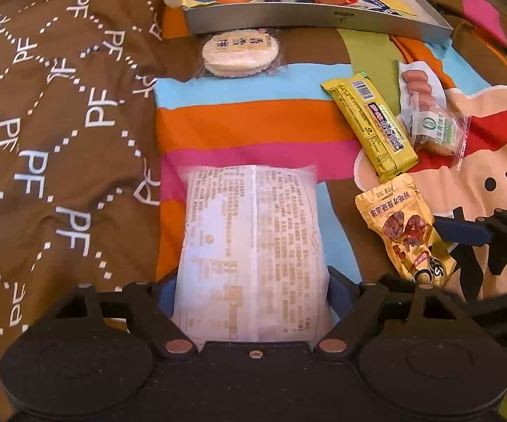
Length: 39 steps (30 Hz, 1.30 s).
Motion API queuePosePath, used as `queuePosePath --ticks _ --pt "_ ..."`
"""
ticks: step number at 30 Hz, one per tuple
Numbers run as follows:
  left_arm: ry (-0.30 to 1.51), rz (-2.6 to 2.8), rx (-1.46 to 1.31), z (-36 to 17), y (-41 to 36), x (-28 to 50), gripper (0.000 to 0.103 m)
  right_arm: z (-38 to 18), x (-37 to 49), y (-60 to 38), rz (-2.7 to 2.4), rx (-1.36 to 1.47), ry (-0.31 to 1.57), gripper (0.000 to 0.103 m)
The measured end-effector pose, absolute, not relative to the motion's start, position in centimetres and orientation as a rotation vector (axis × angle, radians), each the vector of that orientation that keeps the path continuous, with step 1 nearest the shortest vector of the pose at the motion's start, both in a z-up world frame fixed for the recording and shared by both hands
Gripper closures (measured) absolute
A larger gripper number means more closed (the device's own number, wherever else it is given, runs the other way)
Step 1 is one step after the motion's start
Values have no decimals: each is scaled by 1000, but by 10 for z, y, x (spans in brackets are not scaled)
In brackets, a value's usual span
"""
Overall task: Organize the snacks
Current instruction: 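Lift the white packet with the left tool while the right tool lifts the gold pouch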
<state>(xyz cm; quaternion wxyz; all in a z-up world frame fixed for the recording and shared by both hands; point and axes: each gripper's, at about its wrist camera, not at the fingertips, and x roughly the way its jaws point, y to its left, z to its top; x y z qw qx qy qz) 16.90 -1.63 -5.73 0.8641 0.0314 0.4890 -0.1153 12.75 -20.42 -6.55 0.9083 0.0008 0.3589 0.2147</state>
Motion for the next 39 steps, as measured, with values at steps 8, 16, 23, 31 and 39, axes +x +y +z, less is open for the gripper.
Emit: queuePosePath --ticks 8,16,23,31,39 --pt "978 -254 159 -59 -27 173 20 -72 121 -190 433 -79 718 10" --pt "993 -223 126 -61 -27 182 20 -72 113 -187 384 -109 679 24" --pt "989 -217 97 -61 -25 180 24 -71 111 -187 387 -112 677 42" --pt "975 -197 35 -60 -20 170 31 -70 109 -186 389 -121 678 50" --pt "954 -201 29 -57 -18 157 34 -70 104 -180 405 -190 661 52"
